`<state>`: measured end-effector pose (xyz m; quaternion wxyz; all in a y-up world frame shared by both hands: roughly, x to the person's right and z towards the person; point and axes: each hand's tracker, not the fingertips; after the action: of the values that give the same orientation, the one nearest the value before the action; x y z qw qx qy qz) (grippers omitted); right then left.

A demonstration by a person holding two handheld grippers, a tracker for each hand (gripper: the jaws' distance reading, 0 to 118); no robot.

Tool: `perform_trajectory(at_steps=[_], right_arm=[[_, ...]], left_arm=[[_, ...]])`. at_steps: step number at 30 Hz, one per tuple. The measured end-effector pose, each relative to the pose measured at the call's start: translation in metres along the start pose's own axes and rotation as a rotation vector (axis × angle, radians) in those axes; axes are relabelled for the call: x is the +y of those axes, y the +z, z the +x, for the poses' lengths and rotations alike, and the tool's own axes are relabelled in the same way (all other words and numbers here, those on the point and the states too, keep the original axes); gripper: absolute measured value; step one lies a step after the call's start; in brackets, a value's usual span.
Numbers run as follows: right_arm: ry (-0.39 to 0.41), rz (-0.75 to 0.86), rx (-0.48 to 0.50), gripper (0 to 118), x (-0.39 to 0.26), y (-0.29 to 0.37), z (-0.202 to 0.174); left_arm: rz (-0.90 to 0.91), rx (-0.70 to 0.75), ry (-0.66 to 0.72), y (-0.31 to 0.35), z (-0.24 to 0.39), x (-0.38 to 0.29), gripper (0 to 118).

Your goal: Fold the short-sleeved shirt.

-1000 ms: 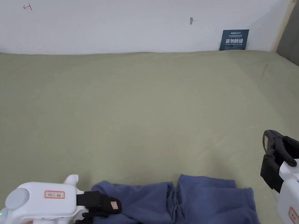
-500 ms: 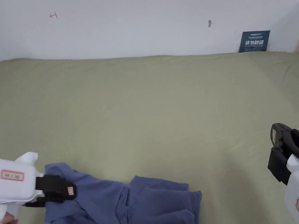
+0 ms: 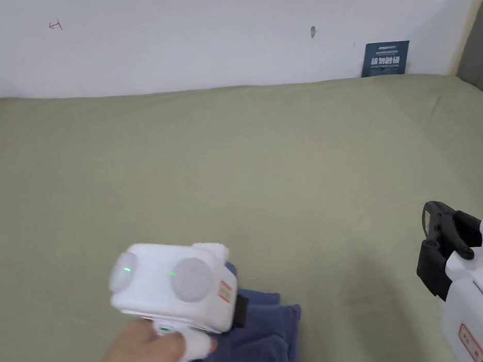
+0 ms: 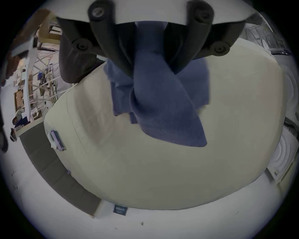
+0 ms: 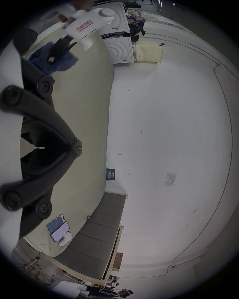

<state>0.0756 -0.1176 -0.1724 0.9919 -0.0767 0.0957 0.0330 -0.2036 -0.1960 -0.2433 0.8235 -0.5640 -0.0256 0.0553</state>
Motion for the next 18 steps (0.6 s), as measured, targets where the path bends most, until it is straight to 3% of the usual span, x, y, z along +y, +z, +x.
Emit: perform_trajectory(at_steps=[1,3,4,7,10,11,12,13,14,15,18], right_arm=[[-0.003,-0.005,-0.004,1,-0.002,0.000,0.001],[-0.008,-0.014,-0.008,1,-0.004,0.002,0.005],[-0.007,-0.018,-0.012,1,-0.005,0.002,0.006],[0.002,-0.029,-0.020,1,-0.007,0.003,0.010],[-0.001,-0.030,-0.028,1,-0.007,0.003,0.013],[-0.005,-0.030,-0.029,1,-0.007,0.002,0.013],[-0.010,-0.030,-0.029,1,-0.007,0.001,0.013],[-0.014,-0.031,-0.028,1,-0.007,0.000,0.013],[-0.016,-0.031,-0.028,1,-0.007,-0.001,0.012],[-0.018,-0.032,-0.024,1,-0.007,-0.003,0.011],[-0.024,-0.043,-0.012,1,-0.009,-0.005,0.006]], left_arm=[[-0.003,-0.013,-0.011,-0.015,0.012,-0.001,22],[0.004,-0.074,-0.014,-0.036,0.032,-0.007,85],[-0.003,-0.115,0.008,-0.045,0.038,-0.008,107],[0.020,-0.259,0.091,-0.046,0.033,-0.007,111],[0.050,-0.282,0.154,-0.021,0.008,-0.009,111],[0.065,-0.287,0.183,-0.012,-0.003,-0.009,106],[0.089,-0.301,0.224,-0.002,-0.016,-0.009,92],[0.119,-0.318,0.245,0.005,-0.028,-0.010,66],[0.137,-0.331,0.273,0.008,-0.037,-0.009,11],[0.151,-0.361,0.294,0.009,-0.046,-0.010,0],[0.133,-0.445,0.298,-0.011,-0.053,-0.014,0]])
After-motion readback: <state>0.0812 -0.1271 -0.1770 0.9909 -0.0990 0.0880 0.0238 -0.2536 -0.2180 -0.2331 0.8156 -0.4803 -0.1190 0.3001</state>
